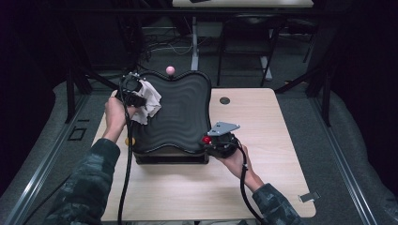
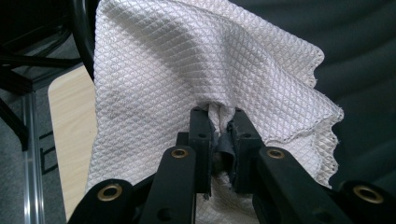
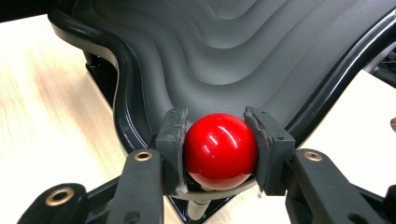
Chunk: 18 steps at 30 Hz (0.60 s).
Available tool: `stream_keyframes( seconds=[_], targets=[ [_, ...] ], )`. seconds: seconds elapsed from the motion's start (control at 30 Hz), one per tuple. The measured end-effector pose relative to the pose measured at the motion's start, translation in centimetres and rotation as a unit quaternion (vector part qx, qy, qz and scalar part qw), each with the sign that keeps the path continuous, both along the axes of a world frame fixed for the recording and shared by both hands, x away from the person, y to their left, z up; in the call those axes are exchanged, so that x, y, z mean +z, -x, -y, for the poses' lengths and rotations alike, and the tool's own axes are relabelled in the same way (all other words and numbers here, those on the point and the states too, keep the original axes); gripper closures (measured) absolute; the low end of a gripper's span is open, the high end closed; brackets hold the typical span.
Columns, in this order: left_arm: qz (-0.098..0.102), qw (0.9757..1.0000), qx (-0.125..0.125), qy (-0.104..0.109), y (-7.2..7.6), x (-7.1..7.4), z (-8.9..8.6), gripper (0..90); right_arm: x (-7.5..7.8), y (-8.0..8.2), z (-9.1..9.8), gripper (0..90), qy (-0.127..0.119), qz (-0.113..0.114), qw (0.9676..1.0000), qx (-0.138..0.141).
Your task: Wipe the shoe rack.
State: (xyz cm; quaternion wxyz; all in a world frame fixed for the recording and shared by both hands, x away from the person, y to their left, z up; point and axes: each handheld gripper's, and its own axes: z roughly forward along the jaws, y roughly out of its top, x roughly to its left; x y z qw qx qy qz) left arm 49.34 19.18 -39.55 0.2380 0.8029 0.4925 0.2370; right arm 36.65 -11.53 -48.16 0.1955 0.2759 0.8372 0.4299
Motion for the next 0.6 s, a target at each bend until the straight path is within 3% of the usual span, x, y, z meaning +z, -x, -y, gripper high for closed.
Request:
stream_keyframes(
  seconds=[0.37,0.47,0.6],
  targets=[
    [0.015,0.9998,0.013,-0.007,-2.3,1.1,0.9,81.9,0.0,0.0,-0.1,60.0,-0.001,-0.001,1.0000,0.002],
    [0.025,0.9995,0.015,-0.016,-2.6,1.3,1.2,81.8,0.0,0.0,-0.1,60.0,0.000,0.000,1.0000,0.002],
    [0.033,0.9994,0.012,-0.005,-3.1,1.6,1.6,81.8,0.0,0.0,-0.1,60.1,0.001,0.001,1.0000,0.002]
  ],
)
